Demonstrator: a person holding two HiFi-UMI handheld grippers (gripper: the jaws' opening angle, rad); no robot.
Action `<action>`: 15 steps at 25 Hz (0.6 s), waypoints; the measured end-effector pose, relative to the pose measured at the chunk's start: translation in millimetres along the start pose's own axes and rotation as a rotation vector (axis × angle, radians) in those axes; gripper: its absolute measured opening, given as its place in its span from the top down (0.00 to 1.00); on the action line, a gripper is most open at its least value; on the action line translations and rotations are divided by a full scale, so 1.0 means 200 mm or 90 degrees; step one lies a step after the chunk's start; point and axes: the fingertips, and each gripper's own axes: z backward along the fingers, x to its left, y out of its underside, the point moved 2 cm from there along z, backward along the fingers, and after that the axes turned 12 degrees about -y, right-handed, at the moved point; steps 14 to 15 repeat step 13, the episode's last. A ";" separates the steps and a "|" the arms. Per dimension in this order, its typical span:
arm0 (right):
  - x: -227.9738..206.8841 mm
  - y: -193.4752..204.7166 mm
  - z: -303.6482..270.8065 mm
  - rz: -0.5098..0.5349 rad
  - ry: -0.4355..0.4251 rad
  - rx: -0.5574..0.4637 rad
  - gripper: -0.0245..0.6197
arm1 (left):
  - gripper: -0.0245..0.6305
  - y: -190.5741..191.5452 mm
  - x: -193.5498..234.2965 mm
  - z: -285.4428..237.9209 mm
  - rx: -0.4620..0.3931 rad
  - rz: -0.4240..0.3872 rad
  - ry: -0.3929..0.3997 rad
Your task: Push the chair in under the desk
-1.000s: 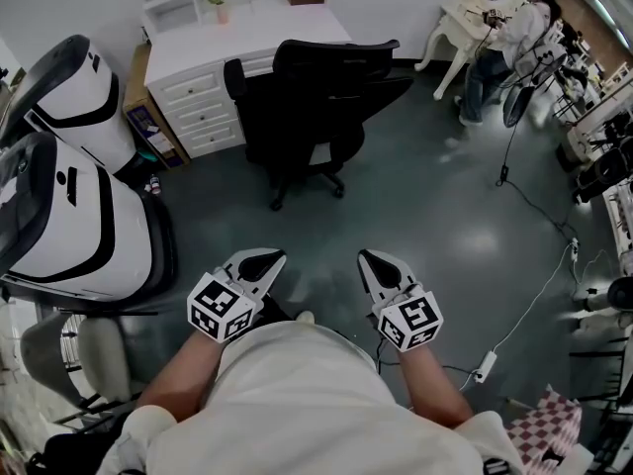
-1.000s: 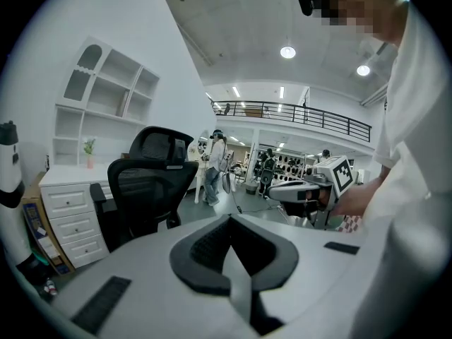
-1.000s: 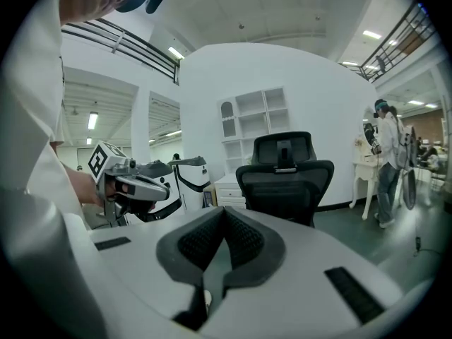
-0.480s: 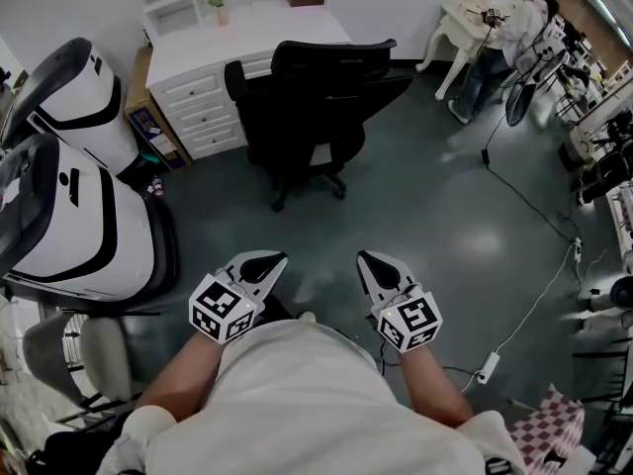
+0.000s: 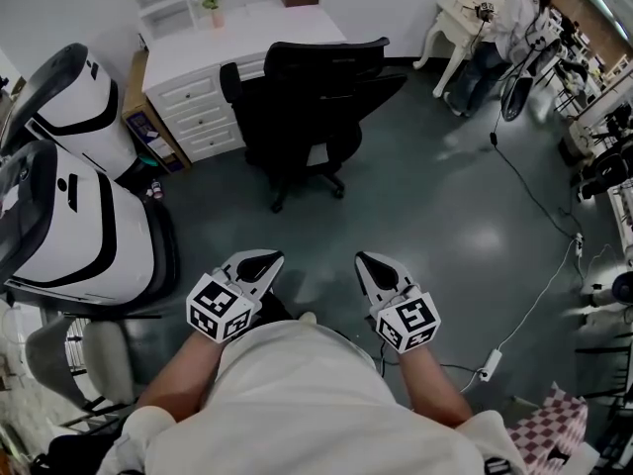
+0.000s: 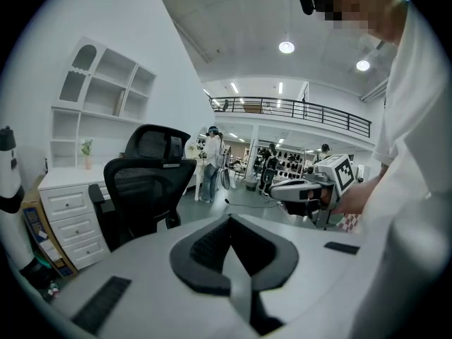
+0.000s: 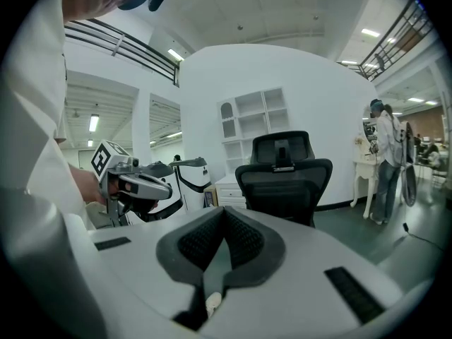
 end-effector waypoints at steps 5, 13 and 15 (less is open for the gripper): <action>0.00 0.01 0.01 -0.003 0.006 0.002 0.96 | 0.97 -0.02 0.00 -0.03 0.002 -0.010 0.006; -0.03 0.02 -0.01 -0.010 0.011 0.004 0.96 | 0.97 -0.07 0.03 -0.08 -0.008 -0.021 0.011; -0.03 0.02 -0.01 -0.010 0.011 0.004 0.96 | 0.97 -0.07 0.03 -0.08 -0.008 -0.021 0.011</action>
